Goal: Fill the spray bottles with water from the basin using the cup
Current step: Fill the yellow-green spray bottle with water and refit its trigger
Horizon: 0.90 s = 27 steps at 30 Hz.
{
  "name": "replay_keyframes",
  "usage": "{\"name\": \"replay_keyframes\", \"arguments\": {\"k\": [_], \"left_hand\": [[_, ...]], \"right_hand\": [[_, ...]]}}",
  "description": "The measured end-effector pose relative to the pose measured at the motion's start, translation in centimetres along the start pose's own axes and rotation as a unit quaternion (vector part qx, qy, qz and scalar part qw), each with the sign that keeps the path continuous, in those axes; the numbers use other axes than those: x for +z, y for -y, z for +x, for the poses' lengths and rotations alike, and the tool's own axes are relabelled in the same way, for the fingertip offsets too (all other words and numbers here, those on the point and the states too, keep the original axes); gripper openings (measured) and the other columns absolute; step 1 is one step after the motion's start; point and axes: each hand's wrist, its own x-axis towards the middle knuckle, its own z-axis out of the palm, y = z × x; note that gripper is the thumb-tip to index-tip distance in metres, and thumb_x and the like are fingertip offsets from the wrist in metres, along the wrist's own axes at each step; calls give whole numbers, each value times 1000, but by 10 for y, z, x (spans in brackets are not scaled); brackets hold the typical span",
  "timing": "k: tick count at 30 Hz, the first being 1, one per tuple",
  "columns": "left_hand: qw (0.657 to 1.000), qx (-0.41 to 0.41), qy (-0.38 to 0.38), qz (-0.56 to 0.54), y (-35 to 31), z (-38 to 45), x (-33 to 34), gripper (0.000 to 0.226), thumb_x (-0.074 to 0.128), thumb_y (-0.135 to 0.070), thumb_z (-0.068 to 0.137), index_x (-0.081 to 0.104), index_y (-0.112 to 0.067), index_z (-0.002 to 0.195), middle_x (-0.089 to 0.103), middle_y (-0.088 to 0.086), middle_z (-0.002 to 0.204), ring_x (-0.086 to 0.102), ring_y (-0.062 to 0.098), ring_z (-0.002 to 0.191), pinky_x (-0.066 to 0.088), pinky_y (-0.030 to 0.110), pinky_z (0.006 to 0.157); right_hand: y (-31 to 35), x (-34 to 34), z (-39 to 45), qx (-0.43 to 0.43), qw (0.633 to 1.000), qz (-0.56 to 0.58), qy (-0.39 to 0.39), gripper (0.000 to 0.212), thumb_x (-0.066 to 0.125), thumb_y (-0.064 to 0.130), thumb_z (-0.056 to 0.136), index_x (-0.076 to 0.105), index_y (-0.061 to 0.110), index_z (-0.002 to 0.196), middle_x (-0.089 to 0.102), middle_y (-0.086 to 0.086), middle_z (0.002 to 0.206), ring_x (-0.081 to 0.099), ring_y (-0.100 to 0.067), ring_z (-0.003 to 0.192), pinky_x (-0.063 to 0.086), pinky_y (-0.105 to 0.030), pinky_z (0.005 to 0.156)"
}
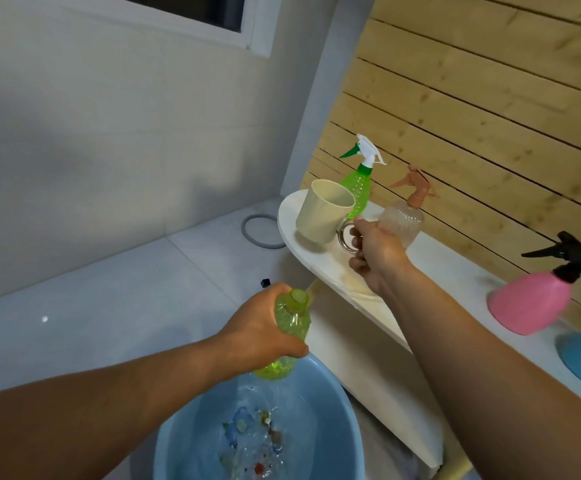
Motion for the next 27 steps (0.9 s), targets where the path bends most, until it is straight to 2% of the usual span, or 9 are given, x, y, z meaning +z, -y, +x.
{"name": "replay_keyframes", "arguments": {"k": [11,22,27], "left_hand": [[1000,-9,-16,-2,-1,12,-8,70,94,-19,66,55,-35,122,63,-7,111,64,15,101,62,40,84],[1000,-7,-9,4,-3,12,-8,69,93,-18,68,54,-34,122,61,-7,110,63,13,100,61,37,82],[1000,-3,-8,3,-3,12,-7,67,93,-18,68,54,-35,119,61,-7,109,63,13,99,61,35,79]], "right_hand": [[-22,18,38,44,998,-32,21,19,56,32,103,53,13,100,45,-3,74,28,-13,55,25,-22,38],[-27,19,47,39,999,-37,12,19,55,32,103,54,14,96,50,-6,79,34,-15,54,32,-22,38],[-28,19,50,24,999,-49,5,21,54,33,103,53,16,90,55,-8,82,39,-15,46,36,-24,41]]}}
